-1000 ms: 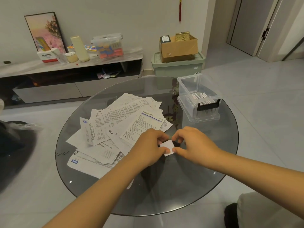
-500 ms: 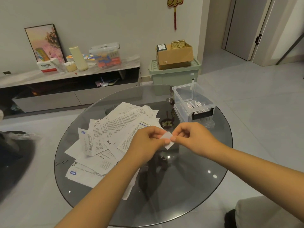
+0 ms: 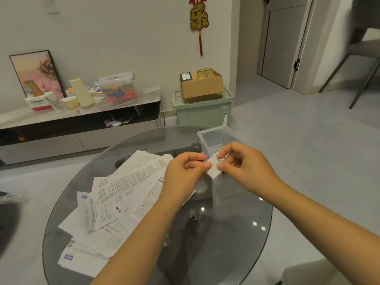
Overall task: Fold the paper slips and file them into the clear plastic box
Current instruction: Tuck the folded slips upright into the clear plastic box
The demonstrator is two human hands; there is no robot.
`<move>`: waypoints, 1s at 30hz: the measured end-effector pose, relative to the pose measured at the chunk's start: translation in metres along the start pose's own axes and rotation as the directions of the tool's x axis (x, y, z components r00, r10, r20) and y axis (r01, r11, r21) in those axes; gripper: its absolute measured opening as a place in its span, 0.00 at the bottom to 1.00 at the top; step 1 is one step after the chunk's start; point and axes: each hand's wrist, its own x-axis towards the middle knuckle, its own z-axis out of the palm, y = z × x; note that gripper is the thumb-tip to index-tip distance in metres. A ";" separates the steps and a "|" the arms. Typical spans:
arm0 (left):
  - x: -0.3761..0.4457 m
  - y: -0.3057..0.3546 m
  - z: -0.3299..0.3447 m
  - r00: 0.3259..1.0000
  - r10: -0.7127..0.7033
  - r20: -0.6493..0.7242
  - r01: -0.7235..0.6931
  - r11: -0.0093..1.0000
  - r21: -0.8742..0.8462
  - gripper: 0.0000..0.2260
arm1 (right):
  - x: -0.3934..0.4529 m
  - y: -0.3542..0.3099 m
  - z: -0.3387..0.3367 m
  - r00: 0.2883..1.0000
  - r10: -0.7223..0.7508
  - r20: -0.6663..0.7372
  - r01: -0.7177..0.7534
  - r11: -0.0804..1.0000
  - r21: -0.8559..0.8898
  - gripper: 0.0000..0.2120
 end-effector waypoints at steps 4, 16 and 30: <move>0.025 0.000 0.020 0.982 0.165 0.090 -0.184 0.940 0.287 0.05 | 0.017 0.012 -0.020 0.976 -0.056 -0.209 0.006 0.972 -0.233 0.03; 0.071 -0.008 0.051 0.724 0.249 0.643 -0.689 0.301 0.659 0.34 | 0.049 0.036 -0.026 0.979 -0.099 -0.179 -0.012 0.845 -0.534 0.09; 0.076 -0.018 0.052 0.730 0.289 0.619 -0.683 0.292 0.669 0.33 | 0.066 0.035 -0.021 0.998 0.049 -0.038 -0.062 0.740 -0.670 0.11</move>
